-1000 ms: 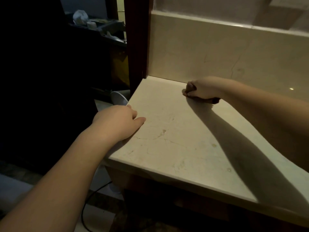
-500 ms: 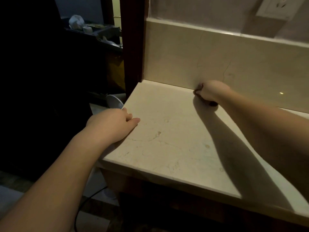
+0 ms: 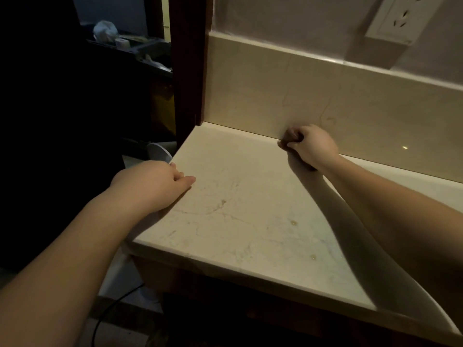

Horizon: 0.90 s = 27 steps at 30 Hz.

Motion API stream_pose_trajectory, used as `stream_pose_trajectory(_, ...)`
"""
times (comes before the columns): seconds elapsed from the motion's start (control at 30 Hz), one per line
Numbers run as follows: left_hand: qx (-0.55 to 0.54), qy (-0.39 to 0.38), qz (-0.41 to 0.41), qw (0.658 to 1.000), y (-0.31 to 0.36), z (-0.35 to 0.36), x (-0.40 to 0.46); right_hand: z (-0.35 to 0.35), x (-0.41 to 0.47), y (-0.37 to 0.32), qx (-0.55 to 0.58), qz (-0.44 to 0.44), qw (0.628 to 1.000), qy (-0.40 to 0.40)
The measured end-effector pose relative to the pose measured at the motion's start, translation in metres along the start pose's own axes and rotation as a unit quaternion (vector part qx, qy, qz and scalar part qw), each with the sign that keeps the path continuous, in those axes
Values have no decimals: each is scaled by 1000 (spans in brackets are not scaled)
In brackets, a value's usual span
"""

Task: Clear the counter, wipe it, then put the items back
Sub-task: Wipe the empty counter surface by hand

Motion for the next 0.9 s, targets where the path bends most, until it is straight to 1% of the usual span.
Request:
stream_pose_trajectory(0.1,-7,9,-13,1000,0,1,6,-1,-1,-1,15,15,1000,-10)
stream_pose_trajectory(0.17,-4,14,-18,1000,2,2,7,6,2,-8,62,17,998,-13)
stream_pose_trajectory(0.27,22,27,-34,999,6,2,9,20,7,-26,111,-19,994,-1)
stream_pose_trajectory(0.3,33,27,-40,998,9,2,9,22,8,-31,105,-36,994,-5)
stream_pose_trajectory(0.37,55,34,-33,997,16,0,6,19,5,-34,45,-69,996,-44)
stream_pose_trajectory(0.4,59,44,-19,997,22,-1,2,17,3,-32,9,-92,994,-63)
stream_pose_trajectory(0.47,40,52,18,998,35,-2,-8,14,0,-22,-29,-132,987,-84)
stream_pose_trajectory(0.53,21,37,51,998,47,0,-20,14,3,-11,-42,-151,985,-79)
stream_pose_trajectory(0.6,15,20,62,998,55,5,-26,15,14,-10,-42,-140,988,-59)
stream_pose_trajectory(0.67,2,7,43,999,54,13,-25,17,25,-16,-17,-129,990,-51)
stream_pose_trajectory(0.73,-2,1,20,1000,51,20,-23,19,28,-25,1,-148,987,-56)
stream_pose_trajectory(0.9,1,6,-1,1000,51,28,-21,13,-20,-30,-17,-270,958,-93)
Point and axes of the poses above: each hand's wrist, its own x-axis towards the middle knuckle, its own z-axis out of the palm, y = z × x, the point moved 2 cm from there along x, towards the middle knuckle, and after that the axes turned 7 degrees about -y, right-handed, at the moved point
